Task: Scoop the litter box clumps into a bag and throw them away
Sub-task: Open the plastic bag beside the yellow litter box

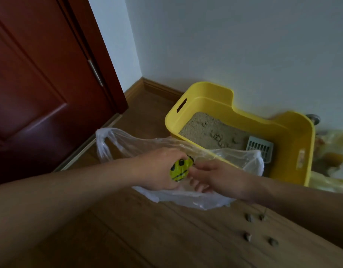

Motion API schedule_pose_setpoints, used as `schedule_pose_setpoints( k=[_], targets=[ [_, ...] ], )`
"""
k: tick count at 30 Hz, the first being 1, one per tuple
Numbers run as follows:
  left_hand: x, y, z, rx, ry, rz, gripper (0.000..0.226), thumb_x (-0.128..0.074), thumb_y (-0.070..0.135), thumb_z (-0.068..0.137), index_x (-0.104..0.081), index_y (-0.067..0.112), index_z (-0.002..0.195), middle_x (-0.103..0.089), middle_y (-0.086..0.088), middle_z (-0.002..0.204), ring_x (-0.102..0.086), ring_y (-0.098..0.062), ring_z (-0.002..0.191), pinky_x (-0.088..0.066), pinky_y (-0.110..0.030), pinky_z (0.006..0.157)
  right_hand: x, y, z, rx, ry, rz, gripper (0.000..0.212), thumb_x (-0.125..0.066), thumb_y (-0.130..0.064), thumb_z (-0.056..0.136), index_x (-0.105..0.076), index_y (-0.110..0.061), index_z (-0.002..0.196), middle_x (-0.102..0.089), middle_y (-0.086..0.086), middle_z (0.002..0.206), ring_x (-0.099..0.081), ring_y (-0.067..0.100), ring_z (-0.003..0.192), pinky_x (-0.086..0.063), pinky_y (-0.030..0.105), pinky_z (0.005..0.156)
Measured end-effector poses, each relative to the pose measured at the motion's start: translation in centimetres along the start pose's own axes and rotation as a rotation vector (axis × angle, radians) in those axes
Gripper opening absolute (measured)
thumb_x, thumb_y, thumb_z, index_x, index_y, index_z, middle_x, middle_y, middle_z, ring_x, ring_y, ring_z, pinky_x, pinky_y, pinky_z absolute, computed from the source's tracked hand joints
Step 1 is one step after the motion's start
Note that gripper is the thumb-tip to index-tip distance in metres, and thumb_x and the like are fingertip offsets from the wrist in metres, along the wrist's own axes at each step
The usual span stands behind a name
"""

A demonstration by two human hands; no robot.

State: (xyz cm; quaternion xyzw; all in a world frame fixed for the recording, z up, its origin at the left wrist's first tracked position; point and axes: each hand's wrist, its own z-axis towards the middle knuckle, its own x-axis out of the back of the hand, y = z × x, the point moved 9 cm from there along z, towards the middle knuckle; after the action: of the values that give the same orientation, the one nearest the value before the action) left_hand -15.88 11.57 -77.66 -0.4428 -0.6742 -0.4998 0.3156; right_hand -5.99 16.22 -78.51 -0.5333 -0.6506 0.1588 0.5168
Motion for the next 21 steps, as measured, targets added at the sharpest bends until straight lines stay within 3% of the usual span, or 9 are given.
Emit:
schedule_pose_setpoints(
  k=[3, 5, 8, 12, 15, 17, 19, 21],
  targets=[
    [-1.0, -0.3, 0.0, -0.008, -0.044, 0.107, 0.082, -0.071, 0.055, 0.077, -0.034, 0.028, 0.145, -0.042, 0.007, 0.146, -0.036, -0.017, 0.137, -0.025, -0.042, 0.116, -0.2, -0.9, 0.9, 0.183, 0.052, -0.480, 0.031, -0.062, -0.034, 0.092, -0.066, -0.012, 0.112, -0.066, 0.010, 0.108, -0.064, 0.027, 0.097, -0.052, 0.045, 0.086],
    [-1.5, -0.8, -0.2, 0.019, -0.093, 0.168, 0.092, -0.070, 0.061, 0.076, -0.026, 0.028, 0.150, -0.032, 0.007, 0.154, -0.023, -0.016, 0.145, -0.010, -0.047, 0.121, -1.5, -0.8, 1.2, 0.241, -0.046, -0.675, 0.061, -0.070, -0.042, 0.082, -0.051, -0.025, 0.137, -0.052, 0.001, 0.134, -0.055, 0.020, 0.118, -0.047, 0.037, 0.100],
    [-2.6, -2.0, -0.9, 0.064, -0.183, 0.206, 0.103, -0.064, 0.073, 0.072, -0.016, 0.030, 0.152, -0.018, 0.007, 0.161, -0.007, -0.013, 0.149, 0.003, -0.051, 0.121, -4.4, 1.3, 1.2, 0.225, -0.241, -0.982, 0.100, -0.073, -0.061, 0.074, -0.025, -0.024, 0.152, -0.026, 0.004, 0.157, -0.032, 0.026, 0.141, -0.027, 0.041, 0.118],
    [-4.3, -3.9, -1.4, 0.123, -0.263, 0.172, 0.082, -0.056, 0.065, 0.085, -0.019, 0.035, 0.151, -0.024, 0.007, 0.160, -0.016, -0.015, 0.148, 0.007, -0.052, 0.120, -6.7, 1.7, 1.4, 0.272, -0.326, -1.034, 0.098, -0.064, -0.063, 0.081, -0.016, -0.023, 0.156, -0.018, 0.004, 0.164, -0.008, 0.024, 0.151, -0.005, 0.046, 0.123],
    [-5.4, -4.9, -1.1, 0.050, -0.321, 0.345, 0.061, -0.039, 0.061, 0.094, -0.027, 0.036, 0.149, -0.038, 0.005, 0.153, -0.023, -0.016, 0.147, 0.016, -0.062, 0.113, -7.4, 3.1, 2.5, 0.202, -0.408, -1.069, 0.086, -0.044, -0.068, 0.089, -0.008, -0.031, 0.157, -0.036, 0.005, 0.157, -0.004, 0.022, 0.153, 0.012, 0.052, 0.119],
    [-5.8, -5.9, -1.0, 0.033, -0.376, 0.440, 0.059, -0.030, 0.061, 0.096, -0.029, 0.035, 0.148, -0.041, 0.005, 0.151, -0.020, -0.016, 0.148, 0.023, -0.066, 0.106, -7.4, 4.3, 2.9, 0.129, -0.452, -1.079, 0.081, -0.028, -0.074, 0.089, -0.007, -0.034, 0.156, -0.054, 0.008, 0.144, -0.017, 0.022, 0.151, 0.020, 0.053, 0.116],
    [-5.6, -6.8, -0.8, 0.031, -0.381, 0.469, 0.061, -0.027, 0.063, 0.095, -0.031, 0.034, 0.147, -0.044, 0.006, 0.150, -0.023, -0.016, 0.147, 0.023, -0.068, 0.104, -6.8, 5.1, 2.9, 0.061, -0.463, -1.068, 0.082, -0.019, -0.078, 0.088, -0.010, -0.033, 0.156, -0.070, 0.006, 0.120, -0.033, 0.021, 0.146, 0.021, 0.053, 0.116],
    [-4.9, -7.1, -0.7, 0.037, -0.359, 0.487, 0.064, -0.026, 0.068, 0.092, -0.031, 0.034, 0.147, -0.048, 0.006, 0.145, -0.029, -0.016, 0.143, 0.020, -0.069, 0.106, -6.2, 5.6, 2.6, 0.040, -0.456, -1.048, 0.086, -0.013, -0.080, 0.087, -0.013, -0.029, 0.156, -0.074, 0.005, 0.099, -0.035, 0.020, 0.144, 0.017, 0.052, 0.117]
  ],
)
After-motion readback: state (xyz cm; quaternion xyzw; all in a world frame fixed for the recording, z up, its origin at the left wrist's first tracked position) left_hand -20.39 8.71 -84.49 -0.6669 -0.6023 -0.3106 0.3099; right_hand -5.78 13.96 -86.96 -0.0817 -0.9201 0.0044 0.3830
